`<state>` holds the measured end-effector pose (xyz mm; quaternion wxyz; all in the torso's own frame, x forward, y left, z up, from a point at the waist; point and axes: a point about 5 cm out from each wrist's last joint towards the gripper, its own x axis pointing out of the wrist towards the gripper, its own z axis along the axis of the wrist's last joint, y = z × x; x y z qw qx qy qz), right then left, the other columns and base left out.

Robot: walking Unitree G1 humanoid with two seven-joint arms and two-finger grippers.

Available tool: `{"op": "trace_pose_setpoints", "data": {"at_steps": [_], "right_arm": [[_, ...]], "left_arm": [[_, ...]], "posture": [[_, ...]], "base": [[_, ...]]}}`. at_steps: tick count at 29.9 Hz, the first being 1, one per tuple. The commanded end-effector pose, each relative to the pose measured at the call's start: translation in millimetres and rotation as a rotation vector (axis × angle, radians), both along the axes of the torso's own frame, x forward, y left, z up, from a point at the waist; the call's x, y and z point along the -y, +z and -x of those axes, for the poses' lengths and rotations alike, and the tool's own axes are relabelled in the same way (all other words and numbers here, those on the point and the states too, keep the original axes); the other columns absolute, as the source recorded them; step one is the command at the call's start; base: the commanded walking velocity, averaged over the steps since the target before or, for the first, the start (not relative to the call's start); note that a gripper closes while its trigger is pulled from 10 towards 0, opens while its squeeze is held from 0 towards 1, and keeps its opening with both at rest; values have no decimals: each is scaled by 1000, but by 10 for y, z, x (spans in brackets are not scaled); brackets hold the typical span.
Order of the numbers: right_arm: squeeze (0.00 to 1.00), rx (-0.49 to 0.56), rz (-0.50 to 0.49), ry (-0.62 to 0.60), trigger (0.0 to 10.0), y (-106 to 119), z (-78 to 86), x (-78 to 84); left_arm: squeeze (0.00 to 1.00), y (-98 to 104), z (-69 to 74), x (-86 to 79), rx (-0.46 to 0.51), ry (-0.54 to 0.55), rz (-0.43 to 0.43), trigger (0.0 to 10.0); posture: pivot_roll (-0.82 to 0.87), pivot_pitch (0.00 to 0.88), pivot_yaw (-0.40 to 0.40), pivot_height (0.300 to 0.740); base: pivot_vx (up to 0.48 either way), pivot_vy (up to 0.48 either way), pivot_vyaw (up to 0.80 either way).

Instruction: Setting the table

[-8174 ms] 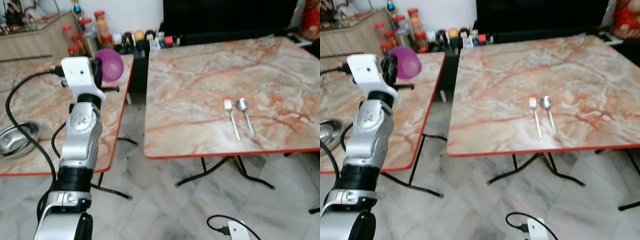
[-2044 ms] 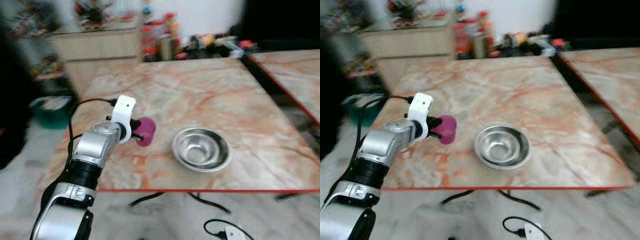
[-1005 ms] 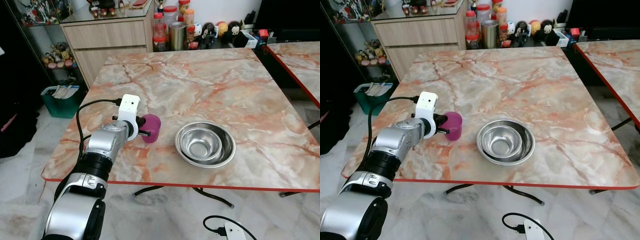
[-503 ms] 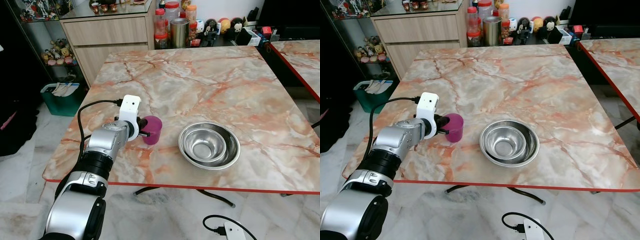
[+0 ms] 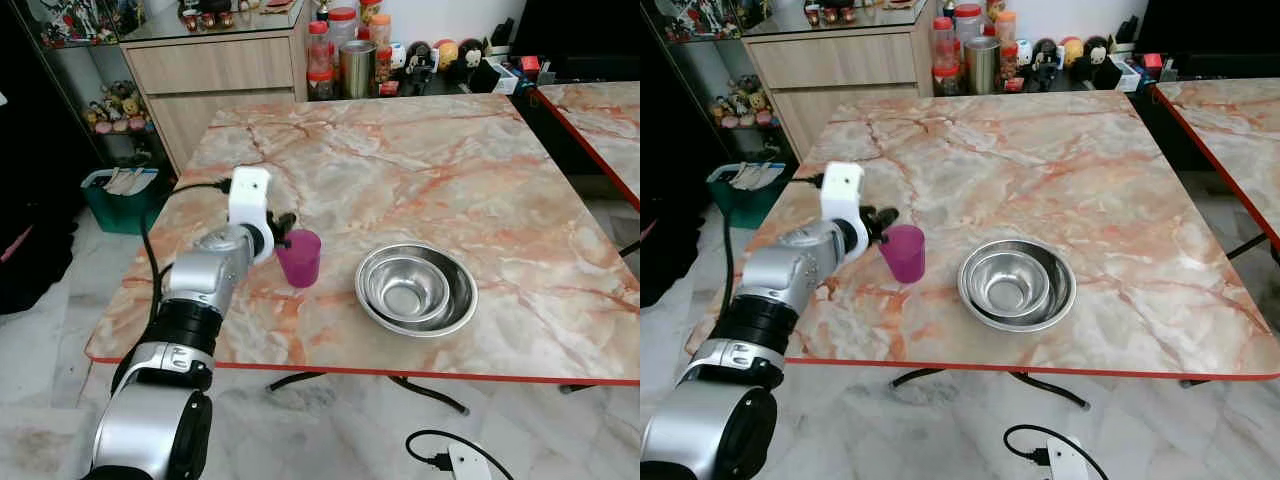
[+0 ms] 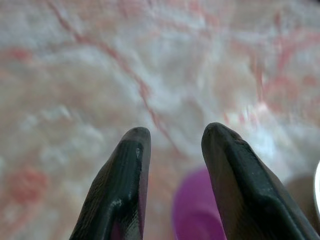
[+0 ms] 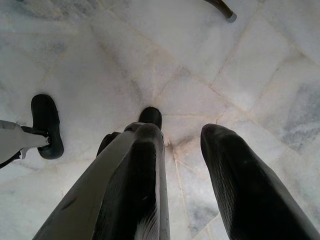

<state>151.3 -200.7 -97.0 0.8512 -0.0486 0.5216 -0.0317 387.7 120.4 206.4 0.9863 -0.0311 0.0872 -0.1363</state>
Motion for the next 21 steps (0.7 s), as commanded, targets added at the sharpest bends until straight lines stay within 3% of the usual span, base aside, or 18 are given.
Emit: {"op": "trace_pose_setpoints", "data": {"at_steps": [1, 5, 6, 9, 10, 11, 12, 13, 15, 16, 18, 21], "right_arm": [[0, 3, -7, -2, 10000, 0, -8, -24], [0, 4, -7, -3, 10000, 0, -9, -25], [0, 4, -7, -4, 10000, 0, -9, -25], [0, 4, -7, -5, 10000, -1, -9, -27], [0, 4, -7, -5, 10000, -1, -9, -27], [0, 4, -7, -4, 10000, -1, -8, -27], [0, 4, -7, -4, 10000, -1, -8, -27], [0, 3, -7, -3, 10000, -1, -8, -26], [0, 3, -8, -1, 10000, -1, -8, -25], [0, 3, -8, -1, 10000, -1, -8, -25], [0, 3, -8, 1, 10000, -1, -7, -25], [0, 4, -8, 0, 10000, 0, -8, -25]], "left_arm": [[0, 125, -1, -152, 83, 62, 43, 10000], [0, 215, 5, -430, 189, 202, 61, 10000], [0, 218, 14, -545, 215, 260, 21, 10000], [0, 127, 124, -1116, 241, 535, -144, 10000], [0, 127, 124, -1116, 241, 535, -144, 10000], [0, 84, 187, -1316, 243, 625, -216, 10000], [0, 84, 187, -1316, 243, 625, -216, 10000], [0, -1, 277, -1543, 234, 721, -288, 10000], [0, -201, 465, -1906, 184, 881, -375, 10000], [0, -201, 465, -1906, 184, 881, -375, 10000], [0, -520, 685, -2177, 71, 1014, -449, 10000], [0, -980, 1000, -2386, -121, 1123, -537, 10000]], "posture": [[10, 35, 70, 740], [9, 35, 71, 740], [9, 35, 71, 740], [12, 33, 71, 740], [12, 33, 71, 740], [15, 33, 70, 740], [15, 33, 70, 740], [19, 32, 68, 740], [19, 30, 68, 740], [19, 30, 68, 740], [17, 26, 67, 740], [12, 22, 70, 740]], "base": [[0, 0, 0], [0, 0, 0], [0, 0, 0], [0, 0, 0], [0, 0, 0], [0, 0, 0], [0, 0, 0], [0, 0, 0], [0, 0, 0], [0, 0, 0], [0, 0, 0], [0, 0, 0]]}}
